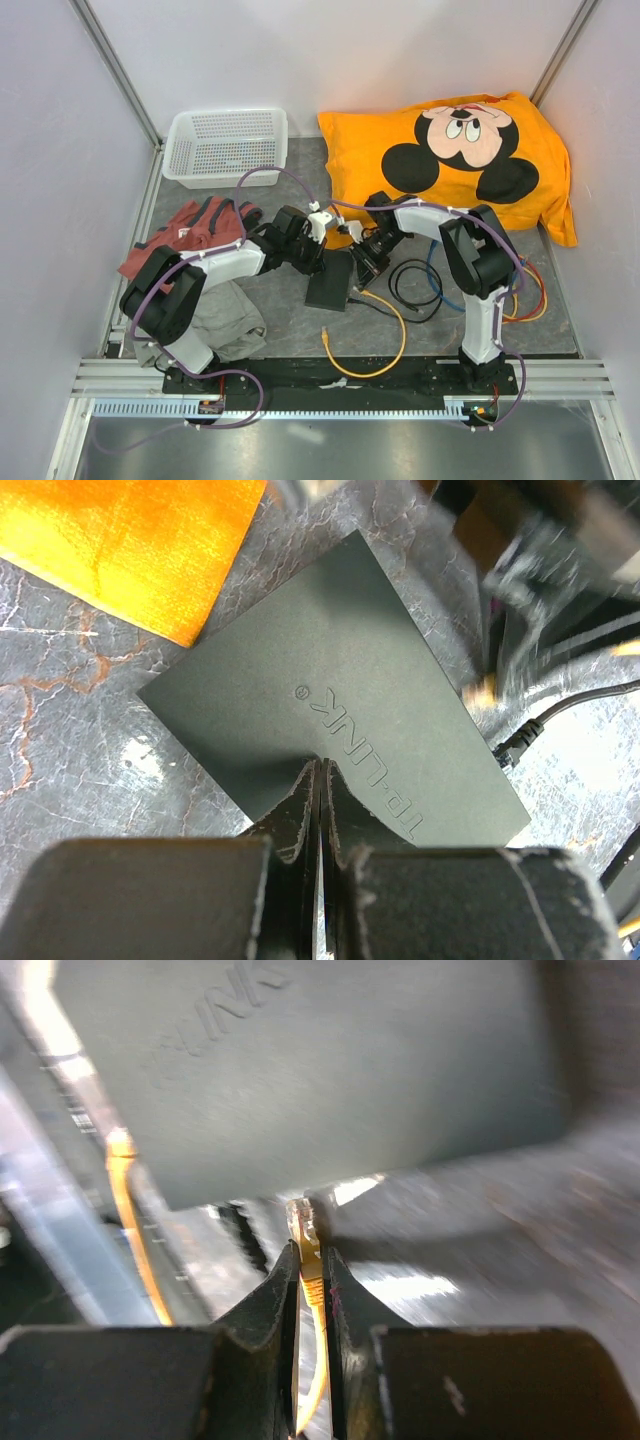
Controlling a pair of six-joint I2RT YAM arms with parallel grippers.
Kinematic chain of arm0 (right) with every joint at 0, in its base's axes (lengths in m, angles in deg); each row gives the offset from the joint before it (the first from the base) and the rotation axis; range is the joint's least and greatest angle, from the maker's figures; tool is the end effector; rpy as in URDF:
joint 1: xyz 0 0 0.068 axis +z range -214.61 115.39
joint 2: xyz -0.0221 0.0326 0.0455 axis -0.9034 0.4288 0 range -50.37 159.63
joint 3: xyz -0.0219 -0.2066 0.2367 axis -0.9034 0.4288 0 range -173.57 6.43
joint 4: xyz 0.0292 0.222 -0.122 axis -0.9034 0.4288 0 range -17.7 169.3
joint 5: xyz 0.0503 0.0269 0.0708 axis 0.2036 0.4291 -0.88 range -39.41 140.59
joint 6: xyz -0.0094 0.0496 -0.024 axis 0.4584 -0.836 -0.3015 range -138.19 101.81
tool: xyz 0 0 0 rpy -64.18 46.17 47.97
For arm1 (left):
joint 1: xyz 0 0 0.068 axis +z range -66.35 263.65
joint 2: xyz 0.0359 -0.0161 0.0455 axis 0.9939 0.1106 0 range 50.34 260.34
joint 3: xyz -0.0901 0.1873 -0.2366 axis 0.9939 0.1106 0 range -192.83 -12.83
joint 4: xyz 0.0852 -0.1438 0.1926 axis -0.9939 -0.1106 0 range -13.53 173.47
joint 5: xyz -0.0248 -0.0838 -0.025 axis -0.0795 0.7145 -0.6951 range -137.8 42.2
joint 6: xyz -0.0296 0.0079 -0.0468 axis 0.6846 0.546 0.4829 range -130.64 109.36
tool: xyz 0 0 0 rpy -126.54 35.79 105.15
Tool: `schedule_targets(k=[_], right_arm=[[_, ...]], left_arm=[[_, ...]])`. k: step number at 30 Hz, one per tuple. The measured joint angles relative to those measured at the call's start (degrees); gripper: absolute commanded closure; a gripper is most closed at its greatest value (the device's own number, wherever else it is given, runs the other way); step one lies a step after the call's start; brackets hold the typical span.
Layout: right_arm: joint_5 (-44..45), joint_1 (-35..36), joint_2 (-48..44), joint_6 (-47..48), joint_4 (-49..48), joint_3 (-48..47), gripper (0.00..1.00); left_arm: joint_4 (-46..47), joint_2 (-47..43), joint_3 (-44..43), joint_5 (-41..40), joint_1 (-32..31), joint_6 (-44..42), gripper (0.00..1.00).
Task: Pull the plug from the switch port
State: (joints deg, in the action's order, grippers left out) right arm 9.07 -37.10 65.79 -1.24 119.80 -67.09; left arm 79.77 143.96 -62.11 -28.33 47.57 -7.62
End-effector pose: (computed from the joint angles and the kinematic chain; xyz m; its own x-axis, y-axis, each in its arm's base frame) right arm 0.3173 0.1941 0.1694 -0.7479 -0.6357 -0.1909 -0.5881 0.5013 0.6347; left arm 0.2553 -0.2020 0.2147 -0.6389 0.4041 -0.6546 0.7026 0.6530 -0.2827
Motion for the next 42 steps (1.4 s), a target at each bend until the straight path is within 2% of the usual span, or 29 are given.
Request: schedule_targets(k=[3,12,19,24,27,31,36,42], right_arm=[[4.1,-0.4,-3.3,1.3,-0.6,0.0,1.00],[14.4,-1.3,-21.0,7.3,0.5,-0.3,1.00],[24.9,-2.1,-24.9,8.4,-1.1,5.4,1.00],[21.5,-6.3,-27.7,14.3,7.3,-1.9,1.00],[24.0,-6.1,-31.1,19.3,11.9,-6.7,1.00],[31.3,-7.0,-38.7,27.5,15.8,-5.9,1.00],[43.8,-12.4,-47.1,37.1,13.6,1.7,1.00],[51.3,-24.0,-41.6,43.7,10.0,2.7,1.00]], left_arm=[[0.0,-0.2,0.2,0.0,-0.1,0.0,0.98],[0.0,-0.3,0.3,0.0,-0.1,0.0,0.98],[0.0,-0.3,0.3,0.0,-0.4,0.0,0.99],[0.9,-0.7,1.1,0.1,-0.4,0.0,0.98],[1.2,-0.7,1.3,0.1,-0.4,0.0,0.99],[1.4,-0.5,1.2,0.4,-0.4,0.1,0.98],[1.7,0.9,0.0,1.3,-0.4,0.2,0.98],[1.9,2.1,-1.1,2.1,-0.5,0.8,0.98]])
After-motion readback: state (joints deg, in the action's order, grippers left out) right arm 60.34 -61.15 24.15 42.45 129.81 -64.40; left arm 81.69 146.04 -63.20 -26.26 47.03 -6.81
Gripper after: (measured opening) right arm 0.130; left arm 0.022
